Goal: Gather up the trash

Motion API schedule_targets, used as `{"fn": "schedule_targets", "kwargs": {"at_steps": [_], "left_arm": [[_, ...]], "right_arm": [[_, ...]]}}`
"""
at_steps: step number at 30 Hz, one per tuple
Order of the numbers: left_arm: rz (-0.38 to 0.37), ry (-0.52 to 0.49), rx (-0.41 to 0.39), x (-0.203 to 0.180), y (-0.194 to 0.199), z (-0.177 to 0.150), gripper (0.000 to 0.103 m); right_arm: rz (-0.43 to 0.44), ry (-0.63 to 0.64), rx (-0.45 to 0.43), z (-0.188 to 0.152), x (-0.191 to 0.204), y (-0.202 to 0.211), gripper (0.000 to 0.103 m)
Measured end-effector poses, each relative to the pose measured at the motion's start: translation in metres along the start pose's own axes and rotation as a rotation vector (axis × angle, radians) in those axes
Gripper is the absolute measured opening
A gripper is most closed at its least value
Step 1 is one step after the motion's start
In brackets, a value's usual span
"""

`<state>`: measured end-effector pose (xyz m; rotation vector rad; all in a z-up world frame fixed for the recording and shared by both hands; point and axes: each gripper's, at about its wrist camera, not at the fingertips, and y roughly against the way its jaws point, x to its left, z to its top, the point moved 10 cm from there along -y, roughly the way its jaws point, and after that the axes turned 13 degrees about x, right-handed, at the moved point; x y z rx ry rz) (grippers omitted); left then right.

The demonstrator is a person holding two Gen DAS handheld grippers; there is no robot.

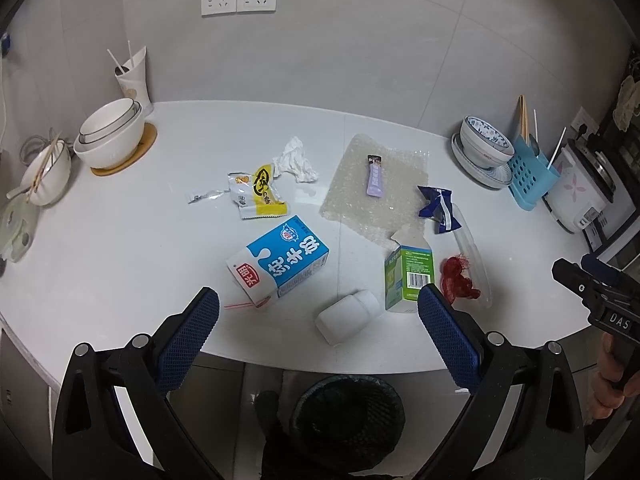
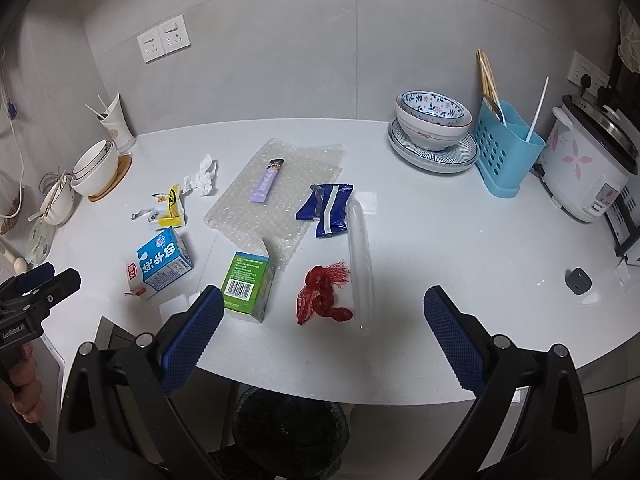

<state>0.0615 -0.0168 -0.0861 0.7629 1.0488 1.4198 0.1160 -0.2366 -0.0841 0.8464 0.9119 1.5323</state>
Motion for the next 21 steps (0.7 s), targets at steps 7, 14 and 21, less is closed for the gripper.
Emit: {"fn": "schedule_targets", "kwargs": {"at_steps": [7, 14, 21], "left_arm": [[0.014, -0.001, -0.003, -0.0007, 0.0007, 0.0005, 0.097], [0.043, -0.002, -0.006, 0.0002, 0.0013, 0.0014, 0.097], [0.056, 0.0, 0.001, 0.0011, 0.0016, 0.001, 0.097]], "right_arm": [[-0.001, 0.0, 0.003, -0.0002, -0.0007, -0.0002, 0.096], [0.001, 0.002, 0.002, 0.0007, -0.0008, 0.0001, 0.096], [0.003, 0.002, 0.005, 0.0011, 0.0, 0.0002, 0.096]]}}
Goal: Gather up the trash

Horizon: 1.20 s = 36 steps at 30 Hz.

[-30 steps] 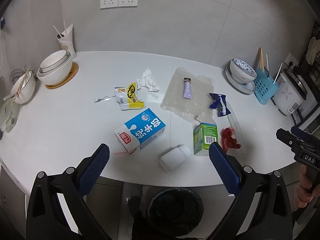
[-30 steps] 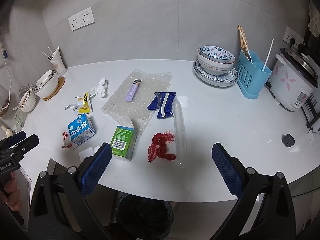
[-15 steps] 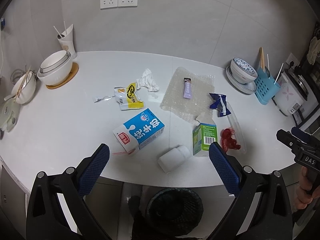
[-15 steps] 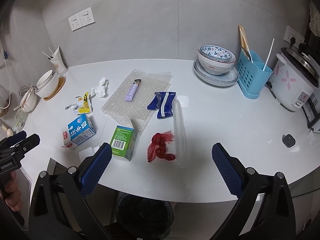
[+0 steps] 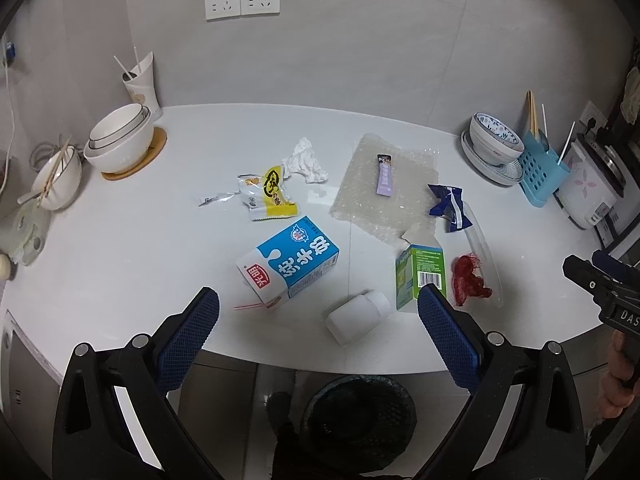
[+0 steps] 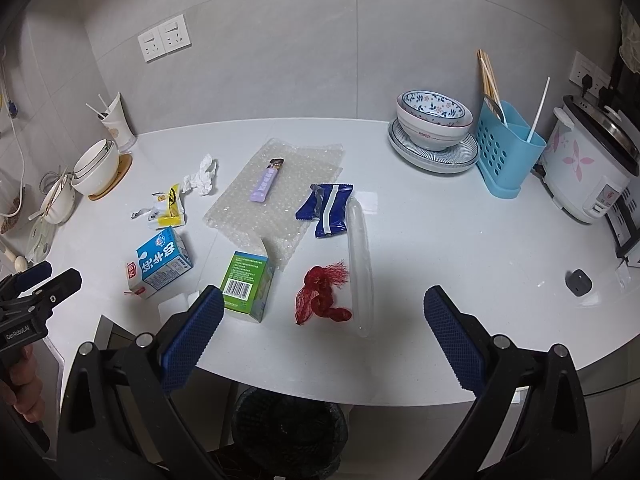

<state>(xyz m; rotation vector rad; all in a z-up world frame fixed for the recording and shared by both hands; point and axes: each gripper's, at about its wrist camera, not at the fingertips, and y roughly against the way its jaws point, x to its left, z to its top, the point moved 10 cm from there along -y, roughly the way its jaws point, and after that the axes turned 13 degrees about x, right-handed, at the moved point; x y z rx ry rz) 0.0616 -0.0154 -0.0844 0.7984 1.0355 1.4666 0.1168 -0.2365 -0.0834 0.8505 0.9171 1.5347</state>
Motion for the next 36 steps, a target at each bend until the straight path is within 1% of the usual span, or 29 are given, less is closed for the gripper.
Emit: {"fn": "schedule_targets", "kwargs": {"at_steps": [29, 33, 36], "left_arm": [[0.006, 0.005, 0.023, 0.006, -0.004, -0.002, 0.097], [0.005, 0.012, 0.036, 0.011, -0.01, 0.001, 0.097], [0.009, 0.024, 0.057, 0.019, -0.022, 0.006, 0.097]], "right_arm": [[0.005, 0.0, 0.006, 0.0, 0.002, -0.003, 0.096], [0.006, 0.002, 0.013, 0.005, 0.006, -0.008, 0.096], [-0.002, 0.002, 0.025, 0.01, 0.007, -0.015, 0.096]]}}
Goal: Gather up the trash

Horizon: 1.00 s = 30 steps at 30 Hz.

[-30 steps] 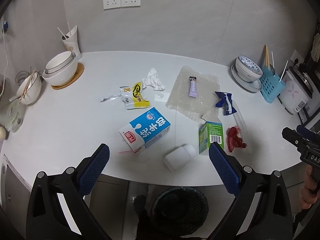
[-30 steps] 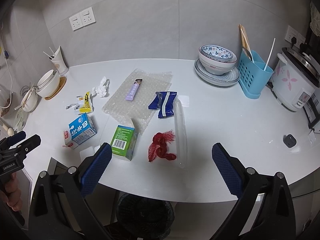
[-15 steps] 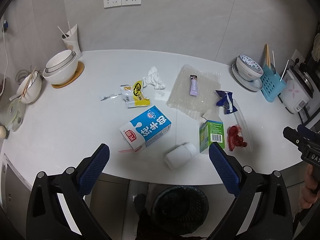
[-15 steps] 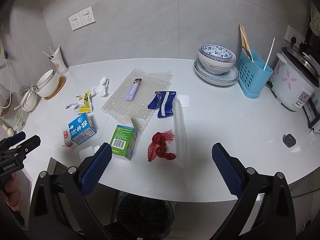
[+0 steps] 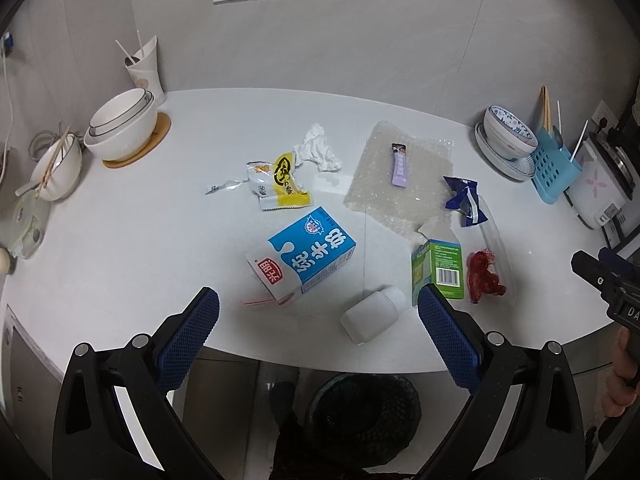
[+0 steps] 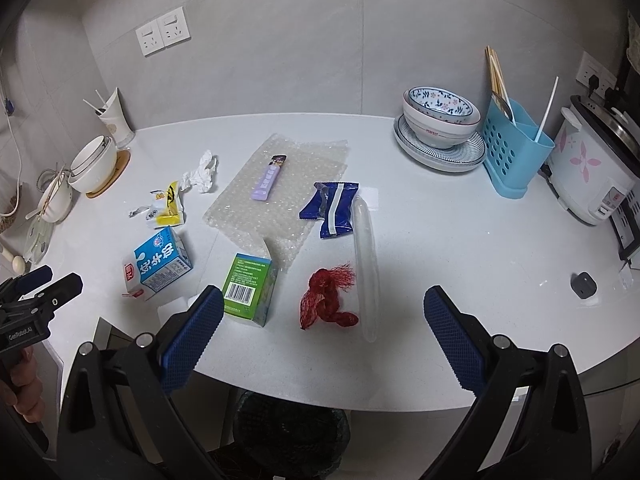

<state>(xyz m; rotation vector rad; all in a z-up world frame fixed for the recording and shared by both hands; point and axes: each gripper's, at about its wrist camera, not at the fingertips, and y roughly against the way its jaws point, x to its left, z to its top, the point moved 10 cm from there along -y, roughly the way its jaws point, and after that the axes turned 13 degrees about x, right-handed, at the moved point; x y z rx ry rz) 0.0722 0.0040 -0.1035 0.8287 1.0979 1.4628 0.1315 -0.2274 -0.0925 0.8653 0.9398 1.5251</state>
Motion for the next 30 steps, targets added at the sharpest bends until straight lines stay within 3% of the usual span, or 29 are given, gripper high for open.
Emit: {"fn": "schedule_targets", "kwargs": {"at_steps": [8, 18, 23, 30], "left_arm": [[0.018, 0.01, 0.056, 0.025, -0.04, 0.02, 0.097], [-0.044, -0.146, 0.125, 0.017, -0.103, 0.049, 0.097], [-0.038, -0.254, 0.163, 0.012, -0.128, 0.054, 0.097], [-0.052, -0.316, 0.217, 0.007, -0.152, 0.054, 0.091]], "right_arm": [[-0.019, -0.026, 0.055, 0.025, -0.002, -0.036, 0.096], [-0.063, -0.038, 0.155, 0.057, -0.023, -0.101, 0.092], [-0.078, -0.049, 0.234, 0.063, -0.039, -0.136, 0.082], [-0.06, -0.094, 0.347, 0.06, -0.056, -0.175, 0.064]]}}
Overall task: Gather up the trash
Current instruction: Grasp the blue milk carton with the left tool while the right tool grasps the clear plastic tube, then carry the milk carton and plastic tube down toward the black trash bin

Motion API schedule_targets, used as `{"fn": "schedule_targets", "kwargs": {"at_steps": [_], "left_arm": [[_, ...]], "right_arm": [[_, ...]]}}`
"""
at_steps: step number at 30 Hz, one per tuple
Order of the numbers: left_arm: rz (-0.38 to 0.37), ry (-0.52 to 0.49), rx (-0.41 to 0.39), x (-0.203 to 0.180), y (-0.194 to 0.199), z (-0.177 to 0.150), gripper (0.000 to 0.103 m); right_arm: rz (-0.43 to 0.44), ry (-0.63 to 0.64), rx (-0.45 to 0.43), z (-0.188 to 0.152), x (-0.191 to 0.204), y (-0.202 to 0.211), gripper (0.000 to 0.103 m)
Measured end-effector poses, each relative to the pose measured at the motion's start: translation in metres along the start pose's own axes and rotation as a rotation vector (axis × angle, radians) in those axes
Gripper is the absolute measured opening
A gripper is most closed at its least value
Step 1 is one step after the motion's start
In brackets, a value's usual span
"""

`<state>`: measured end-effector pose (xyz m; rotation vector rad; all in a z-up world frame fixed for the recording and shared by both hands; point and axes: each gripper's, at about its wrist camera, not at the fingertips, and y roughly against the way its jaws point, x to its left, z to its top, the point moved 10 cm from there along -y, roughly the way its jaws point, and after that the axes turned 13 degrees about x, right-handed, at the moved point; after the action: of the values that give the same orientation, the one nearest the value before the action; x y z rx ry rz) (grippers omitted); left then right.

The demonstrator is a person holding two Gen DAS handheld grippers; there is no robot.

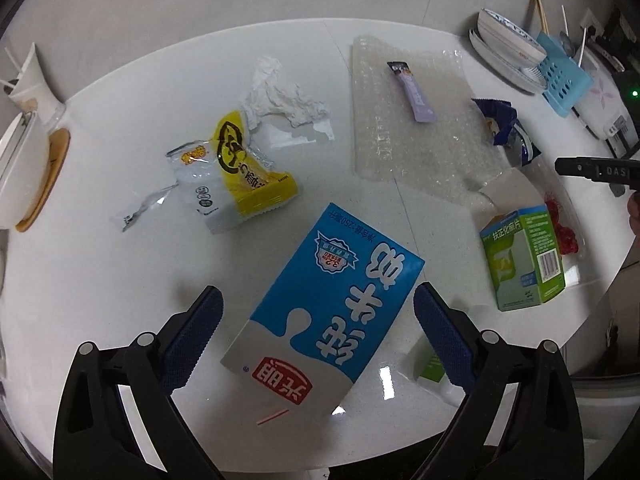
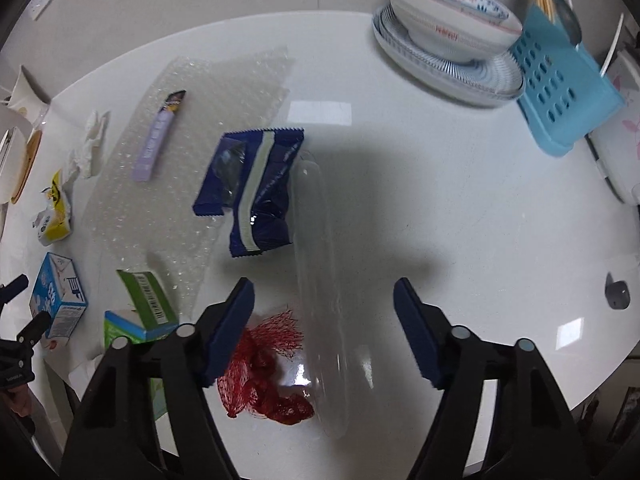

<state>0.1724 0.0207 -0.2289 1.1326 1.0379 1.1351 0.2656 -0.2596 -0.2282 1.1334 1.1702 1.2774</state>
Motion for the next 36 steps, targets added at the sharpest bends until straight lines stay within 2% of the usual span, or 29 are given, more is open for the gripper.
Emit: {"fn": "schedule_targets", "kwargs": {"at_steps": [9, 11, 14, 16, 17, 18, 20, 23, 24, 26, 28, 29, 34, 35, 36], "left_arm": [[-0.012, -0.045, 0.018, -0.009, -0.006, 0.005, 0.076], [-0.007, -0.045, 0.022, -0.01, -0.005, 0.006, 0.075], [-0.003, -0.041, 0.024, -0.011, -0.003, 0.005, 0.071], [-0.011, -0.029, 0.017, -0.012, -0.001, 0.006, 0.065], [-0.009, -0.022, 0.013, -0.011, 0.002, 0.006, 0.048], [-0.019, -0.012, 0.017, -0.01, 0.004, 0.007, 0.042], [-0.028, -0.002, 0.021, -0.008, 0.004, 0.007, 0.041], [-0.005, -0.008, 0.017, -0.006, 0.004, 0.007, 0.045], [0.013, -0.017, 0.014, -0.005, 0.004, 0.007, 0.059], [0.032, -0.015, -0.005, -0.004, 0.008, 0.011, 0.075], [0.012, -0.02, -0.006, -0.007, 0.009, 0.014, 0.078], [0.014, -0.027, -0.001, -0.008, 0.008, 0.015, 0.083], [0.013, -0.094, 0.044, -0.021, -0.007, 0.017, 0.083], [0.009, -0.104, 0.053, -0.022, -0.011, 0.017, 0.08], [0.001, -0.109, 0.06, -0.024, -0.013, 0.016, 0.071]], "right_arm": [[0.036, -0.035, 0.067, 0.007, -0.002, -0.025, 0.036], [0.038, -0.038, 0.075, 0.008, -0.003, -0.028, 0.027], [0.034, -0.037, 0.084, 0.009, -0.005, -0.031, 0.025], [0.035, -0.046, 0.088, 0.01, -0.006, -0.032, 0.025], [0.037, -0.049, 0.088, 0.01, -0.007, -0.032, 0.025], [0.037, -0.051, 0.085, 0.01, -0.008, -0.032, 0.025], [0.038, -0.058, 0.077, 0.01, -0.01, -0.03, 0.025], [0.031, -0.074, 0.072, 0.009, -0.011, -0.026, 0.025], [0.03, -0.078, 0.071, 0.008, -0.011, -0.026, 0.025], [0.029, -0.086, 0.071, 0.007, -0.009, -0.026, 0.025], [0.026, -0.095, 0.068, 0.005, -0.008, -0.025, 0.025], [0.027, -0.099, 0.067, 0.003, -0.007, -0.026, 0.025], [0.021, -0.127, 0.058, -0.003, -0.011, -0.018, 0.025], [0.018, -0.134, 0.056, -0.005, -0.012, -0.014, 0.025], [0.016, -0.14, 0.054, -0.006, -0.013, -0.013, 0.025]]}}
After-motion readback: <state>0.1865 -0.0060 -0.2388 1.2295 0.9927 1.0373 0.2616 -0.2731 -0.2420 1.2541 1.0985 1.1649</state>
